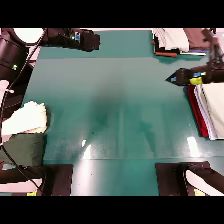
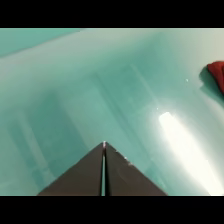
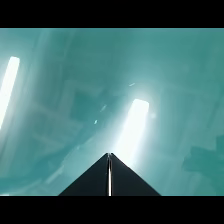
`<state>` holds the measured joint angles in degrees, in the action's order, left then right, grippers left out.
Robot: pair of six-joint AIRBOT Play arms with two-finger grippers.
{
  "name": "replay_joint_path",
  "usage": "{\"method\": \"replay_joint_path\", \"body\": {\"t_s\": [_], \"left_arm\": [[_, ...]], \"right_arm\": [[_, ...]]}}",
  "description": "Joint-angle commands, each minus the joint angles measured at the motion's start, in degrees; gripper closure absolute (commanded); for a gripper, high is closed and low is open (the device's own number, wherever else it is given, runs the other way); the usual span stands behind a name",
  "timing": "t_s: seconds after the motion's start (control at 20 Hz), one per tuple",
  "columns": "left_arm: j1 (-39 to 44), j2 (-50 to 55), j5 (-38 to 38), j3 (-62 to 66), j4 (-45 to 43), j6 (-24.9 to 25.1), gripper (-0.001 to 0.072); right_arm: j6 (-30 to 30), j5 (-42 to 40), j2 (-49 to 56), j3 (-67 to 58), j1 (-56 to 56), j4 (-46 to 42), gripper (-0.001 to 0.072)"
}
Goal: Fold the shirts.
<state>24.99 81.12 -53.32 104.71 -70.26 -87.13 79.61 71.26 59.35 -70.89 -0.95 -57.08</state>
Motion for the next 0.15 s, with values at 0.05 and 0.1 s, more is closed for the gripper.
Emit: {"method": "replay_joint_path", "body": {"t_s": [0.05, 0.1], "left_arm": [[0.0, 0.0, 1.4, 0.0, 0.0, 0.0, 0.0678], [0.0, 0.0, 1.5, 0.0, 0.0, 0.0, 0.0678]], "right_arm": [[0.0, -2.3, 0.5, -0.1, -5.0, 0.0, 0.0693], [0.0, -2.4, 0.3, -0.1, -4.9, 0.0, 0.0693]]}}
